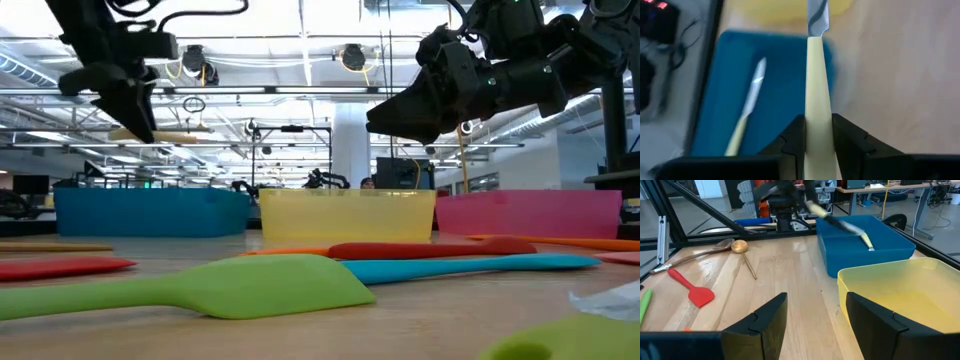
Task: Pick & Place Kitchen Items
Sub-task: Put the left yellow knife into the blue bin
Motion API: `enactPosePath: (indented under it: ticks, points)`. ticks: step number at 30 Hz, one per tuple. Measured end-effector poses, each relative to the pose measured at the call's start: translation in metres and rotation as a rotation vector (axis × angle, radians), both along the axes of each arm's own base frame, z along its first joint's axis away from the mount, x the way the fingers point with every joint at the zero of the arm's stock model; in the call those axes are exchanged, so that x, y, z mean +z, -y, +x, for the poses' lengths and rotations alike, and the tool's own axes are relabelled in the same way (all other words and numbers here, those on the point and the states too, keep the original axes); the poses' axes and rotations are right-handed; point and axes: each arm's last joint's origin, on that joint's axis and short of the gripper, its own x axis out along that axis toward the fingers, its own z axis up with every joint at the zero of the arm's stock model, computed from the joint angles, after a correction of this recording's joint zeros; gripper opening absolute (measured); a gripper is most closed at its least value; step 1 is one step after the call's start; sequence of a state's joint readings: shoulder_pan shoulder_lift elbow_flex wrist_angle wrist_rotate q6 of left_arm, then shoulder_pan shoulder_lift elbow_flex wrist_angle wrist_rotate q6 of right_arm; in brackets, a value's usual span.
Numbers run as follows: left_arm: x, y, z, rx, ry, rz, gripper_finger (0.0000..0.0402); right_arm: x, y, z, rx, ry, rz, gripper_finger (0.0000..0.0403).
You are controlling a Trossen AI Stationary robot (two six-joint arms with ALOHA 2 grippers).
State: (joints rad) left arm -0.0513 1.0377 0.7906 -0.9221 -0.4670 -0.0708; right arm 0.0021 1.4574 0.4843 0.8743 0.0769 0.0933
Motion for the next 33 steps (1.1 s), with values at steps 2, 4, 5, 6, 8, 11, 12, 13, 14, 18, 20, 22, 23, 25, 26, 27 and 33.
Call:
enactPosePath:
  ticks: [2,4,5,6,8,11,12,13,14,18,20,22,23,25,26,27,33]
  points:
    - [0.0,-0.01,-0.006,0.042,-0.04,0.023,0.0079,0.0,0.0,0.0,0.0,0.002,0.0,0.0196]
    - [0.0,-0.019,-0.01,0.087,-0.077,0.037,0.0079,0.0,0.0,0.0,0.0,0.004,0.0,0.0196]
    - [0.0,-0.024,-0.009,0.107,-0.078,0.04,0.0079,0.0,0.0,0.0,0.0,0.003,0.0,0.0196]
    - [0.0,-0.029,-0.01,0.123,-0.08,0.043,0.008,0.0,0.0,0.0,0.0,0.003,0.0,0.0196]
    - [-0.001,-0.039,-0.011,0.13,-0.118,0.058,0.008,0.0,0.0,0.0,0.0,0.004,0.0,0.0196]
    - [-0.004,-0.052,-0.016,0.15,-0.208,0.068,0.008,0.0,0.0,0.0,0.0,0.003,0.0,0.0196]
    - [-0.005,-0.057,-0.018,0.156,-0.238,0.07,0.008,0.0,0.0,0.0,0.0,0.004,0.0,0.0196]
    - [-0.007,-0.06,-0.021,0.151,-0.276,0.071,0.008,0.0,0.0,0.0,0.0,0.004,0.0,0.0196]
    - [-0.008,-0.064,-0.023,0.14,-0.32,0.07,0.008,0.0,0.0,0.0,0.0,0.003,0.0,0.0196]
    - [-0.014,-0.078,-0.027,0.09,-0.45,0.046,0.0081,0.0,0.0,0.0,0.0,0.003,0.0,0.0196]
    - [-0.018,-0.084,-0.027,0.076,-0.481,0.014,0.0081,0.0,0.0,0.0,0.0,0.004,0.0,0.0196]
    - [-0.023,-0.089,-0.026,0.07,-0.506,-0.022,0.0081,0.0,0.0,0.0,0.0,0.004,0.0,0.0196]
    - [-0.025,-0.091,-0.026,0.064,-0.525,-0.031,0.0081,0.0,0.0,0.0,0.0,0.003,0.0,0.0196]
    - [-0.03,-0.095,-0.024,0.048,-0.563,-0.044,0.0081,0.0,0.0,0.0,0.0,0.003,0.0,0.0196]
    - [-0.032,-0.097,-0.023,0.039,-0.578,-0.048,0.0081,0.0,0.0,0.0,0.0,0.003,0.0,0.0196]
    - [-0.034,-0.1,-0.022,0.033,-0.587,-0.049,0.0081,0.0,0.0,0.0,0.0,0.003,0.0,0.0196]
    - [-0.044,-0.111,-0.01,-0.003,-0.543,-0.051,0.0081,0.0,0.0,0.0,0.0,0.003,0.0,0.0196]
